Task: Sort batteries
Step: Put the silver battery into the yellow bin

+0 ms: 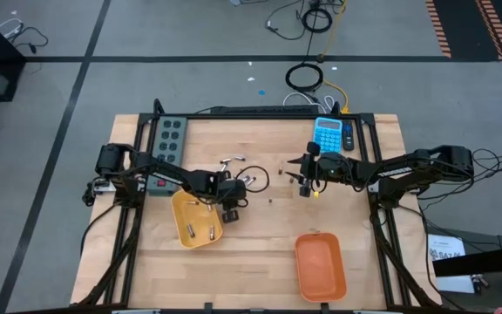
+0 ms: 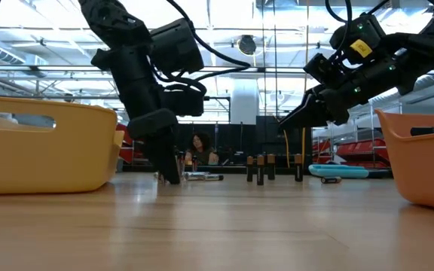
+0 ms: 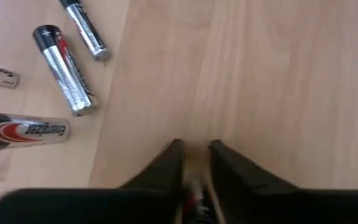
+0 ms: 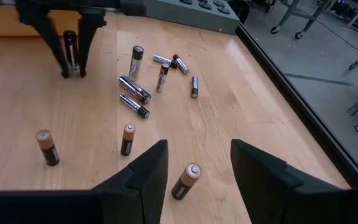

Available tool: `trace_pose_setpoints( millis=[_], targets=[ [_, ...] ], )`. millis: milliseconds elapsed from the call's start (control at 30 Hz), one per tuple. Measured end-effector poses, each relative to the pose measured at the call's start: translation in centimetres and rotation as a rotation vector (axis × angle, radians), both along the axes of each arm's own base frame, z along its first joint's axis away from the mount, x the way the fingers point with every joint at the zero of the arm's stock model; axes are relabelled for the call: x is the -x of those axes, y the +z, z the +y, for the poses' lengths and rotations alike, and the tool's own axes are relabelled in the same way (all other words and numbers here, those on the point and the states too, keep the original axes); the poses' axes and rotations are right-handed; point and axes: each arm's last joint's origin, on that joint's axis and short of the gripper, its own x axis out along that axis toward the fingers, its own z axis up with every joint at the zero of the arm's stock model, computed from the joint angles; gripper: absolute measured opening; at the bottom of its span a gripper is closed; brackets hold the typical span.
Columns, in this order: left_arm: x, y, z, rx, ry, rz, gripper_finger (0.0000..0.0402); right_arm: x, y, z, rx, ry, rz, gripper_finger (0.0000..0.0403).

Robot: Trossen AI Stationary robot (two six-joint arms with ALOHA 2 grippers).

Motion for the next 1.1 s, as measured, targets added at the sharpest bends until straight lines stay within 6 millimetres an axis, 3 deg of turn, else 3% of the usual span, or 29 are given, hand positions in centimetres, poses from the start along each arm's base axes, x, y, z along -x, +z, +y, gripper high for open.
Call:
trace_pose_setpoints(
  millis=[67, 333, 400, 567, 733, 867, 1000, 1100],
  targets=[
    [0.0, 0.0, 0.0, 0.002, -0.004, 0.003, 0.0043, 0.0, 0.0, -0.1, 0.000, -0.002, 0.000, 0.0166],
    [0.3, 1.1, -0.1, 0.021, 0.003, -0.028, 0.0043, 0.0, 0.0, -0.1, 0.000, -0.006, 0.000, 0.0166],
    [0.8, 2.4, 0.1, 0.027, 0.005, -0.032, 0.0043, 0.0, 0.0, -0.1, 0.000, -0.006, 0.000, 0.0166],
    [2.0, 8.5, 0.1, 0.151, -0.030, -0.253, 0.0043, 0.0, 0.0, -0.1, -0.003, -0.007, -0.001, 0.0166],
    [5.7, 11.2, -0.5, 0.399, 0.075, -0.228, 0.0043, 0.0, 0.0, -0.1, -0.003, -0.007, -0.001, 0.0166],
    [8.9, 9.2, -1.9, 0.422, 0.214, -0.119, 0.0043, 0.0, 0.0, -0.1, -0.004, -0.007, -0.001, 0.0166],
    [11.1, 5.3, -2.9, 0.407, 0.347, -0.075, 0.0043, 0.0, 0.0, -0.1, -0.006, -0.007, -0.004, 0.0166],
    [12.5, 2.8, -3.1, 0.365, 0.464, -0.039, 0.0066, 0.0, 0.1, -0.1, -0.005, -0.008, -0.012, 0.0166]
  ],
)
